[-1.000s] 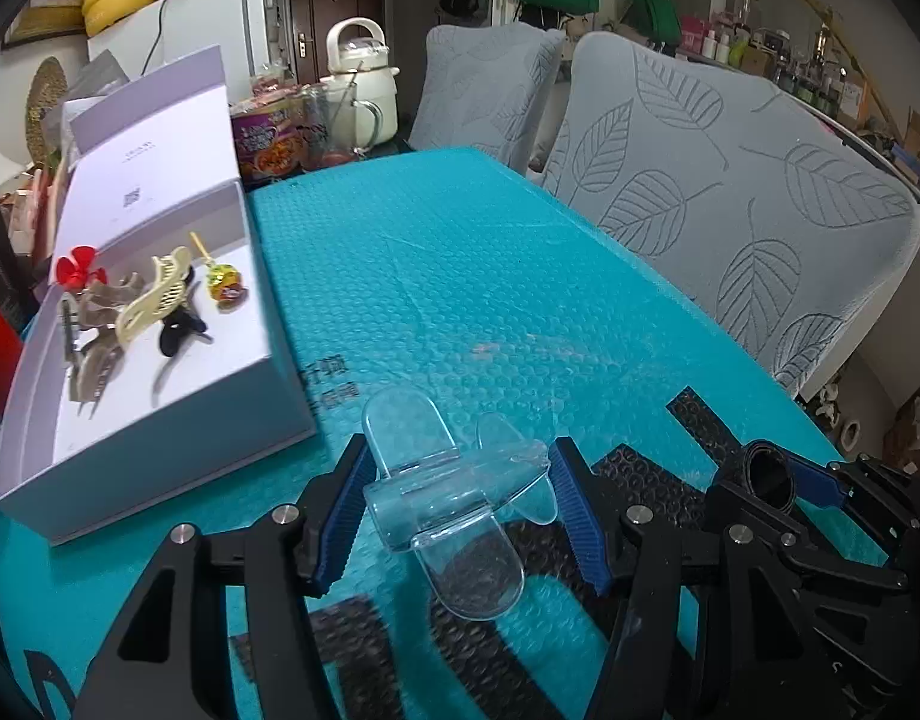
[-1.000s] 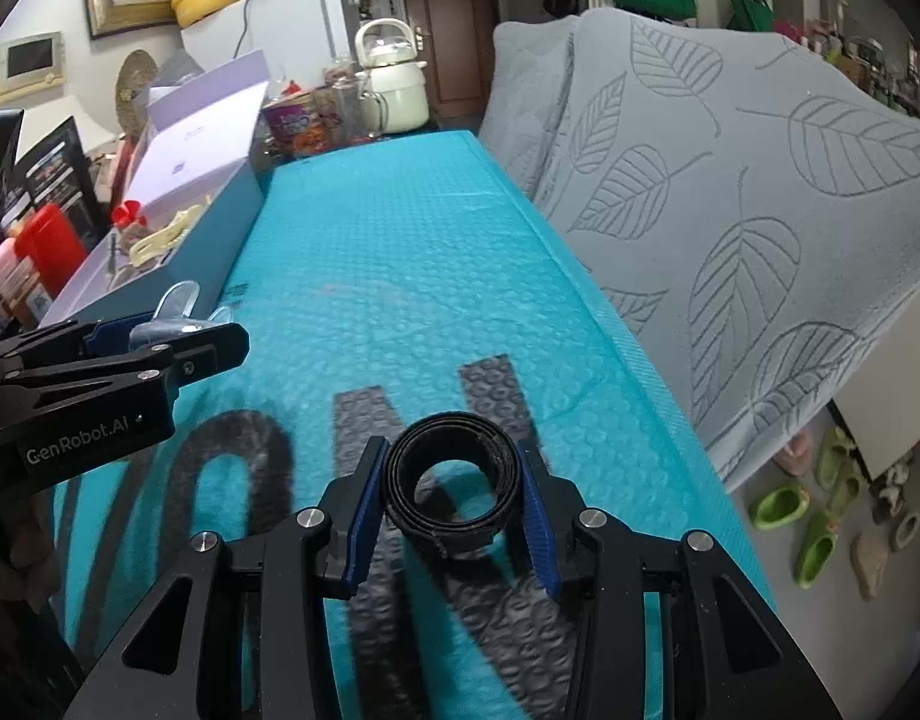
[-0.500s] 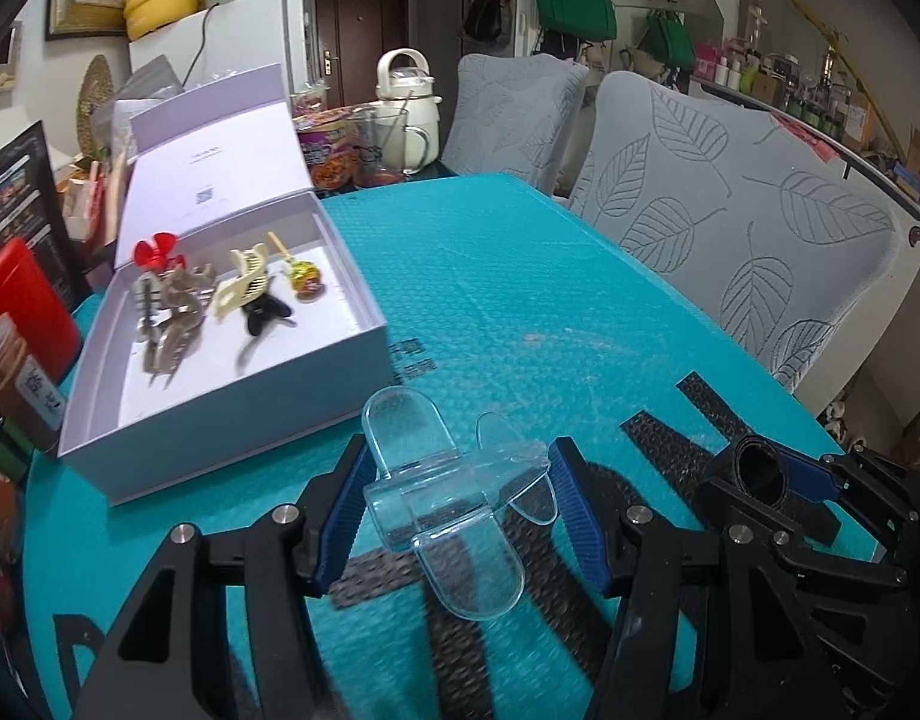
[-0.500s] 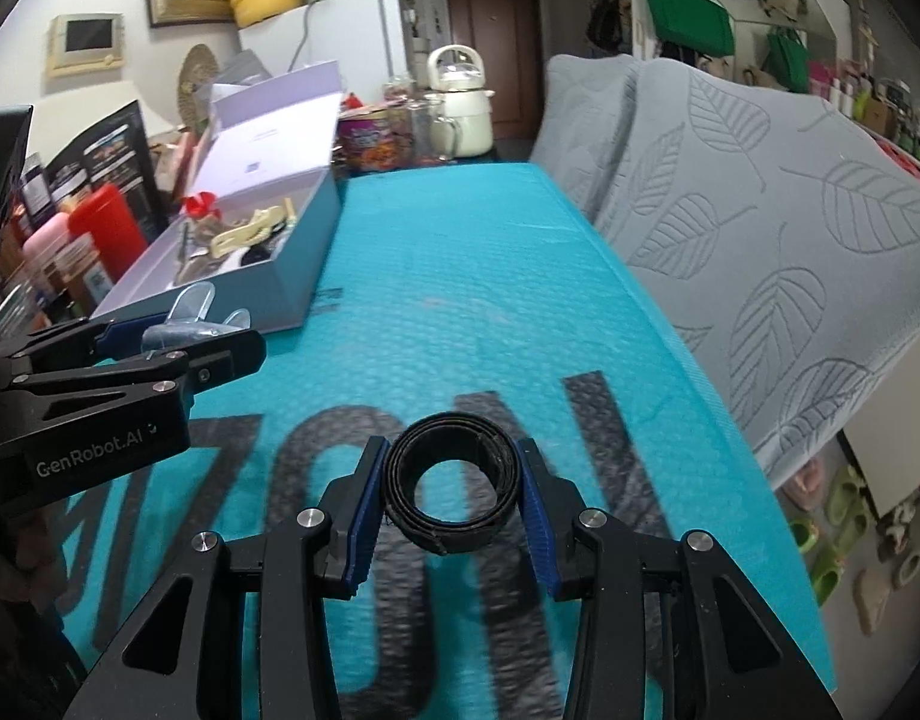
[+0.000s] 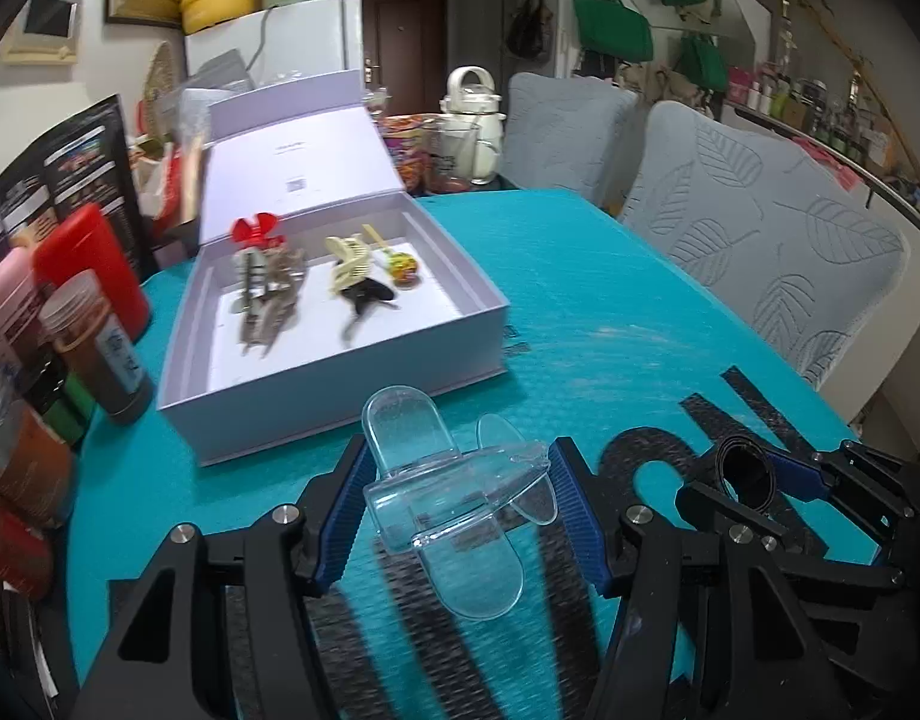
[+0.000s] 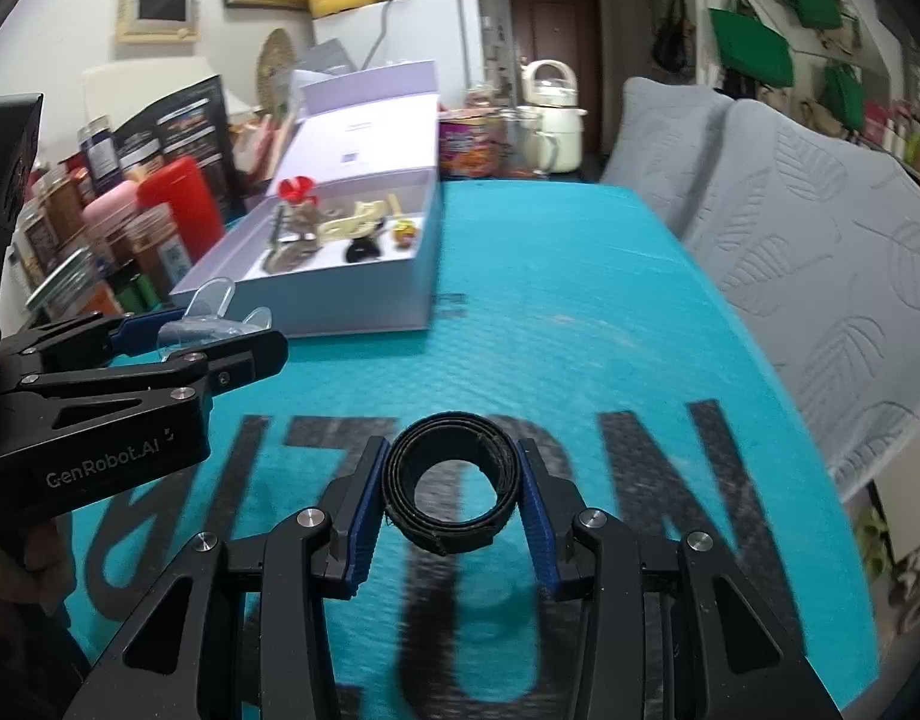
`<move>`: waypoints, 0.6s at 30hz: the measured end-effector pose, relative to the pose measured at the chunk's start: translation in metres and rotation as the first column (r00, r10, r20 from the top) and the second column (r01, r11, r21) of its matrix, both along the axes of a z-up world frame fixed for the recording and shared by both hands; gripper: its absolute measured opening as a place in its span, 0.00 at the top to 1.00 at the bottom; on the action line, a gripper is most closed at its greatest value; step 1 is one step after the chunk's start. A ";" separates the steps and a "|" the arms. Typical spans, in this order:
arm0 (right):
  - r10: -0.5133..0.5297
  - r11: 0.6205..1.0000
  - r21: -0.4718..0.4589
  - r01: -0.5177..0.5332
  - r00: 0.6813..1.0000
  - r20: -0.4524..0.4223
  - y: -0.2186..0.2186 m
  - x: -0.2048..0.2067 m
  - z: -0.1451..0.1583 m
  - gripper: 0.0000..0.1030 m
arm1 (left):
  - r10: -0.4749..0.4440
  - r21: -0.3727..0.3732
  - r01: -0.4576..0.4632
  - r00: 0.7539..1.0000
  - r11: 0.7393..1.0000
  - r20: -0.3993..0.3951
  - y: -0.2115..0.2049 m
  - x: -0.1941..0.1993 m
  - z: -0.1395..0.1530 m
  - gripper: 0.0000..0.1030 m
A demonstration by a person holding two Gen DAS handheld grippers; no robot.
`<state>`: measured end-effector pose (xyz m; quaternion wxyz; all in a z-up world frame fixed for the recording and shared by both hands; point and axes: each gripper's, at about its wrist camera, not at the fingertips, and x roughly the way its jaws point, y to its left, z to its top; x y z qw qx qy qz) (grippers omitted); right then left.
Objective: Organize rigid objects
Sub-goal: 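Carry the clear plastic clip and black hair tie into the white box with both tools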
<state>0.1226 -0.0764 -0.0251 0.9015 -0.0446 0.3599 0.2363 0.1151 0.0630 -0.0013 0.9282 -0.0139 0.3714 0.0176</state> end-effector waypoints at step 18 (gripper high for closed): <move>0.206 0.978 0.032 -0.205 0.979 -0.007 0.076 -0.010 0.008 0.60 | 0.139 0.011 -0.140 0.989 0.990 0.043 0.063 -0.033 0.017 0.43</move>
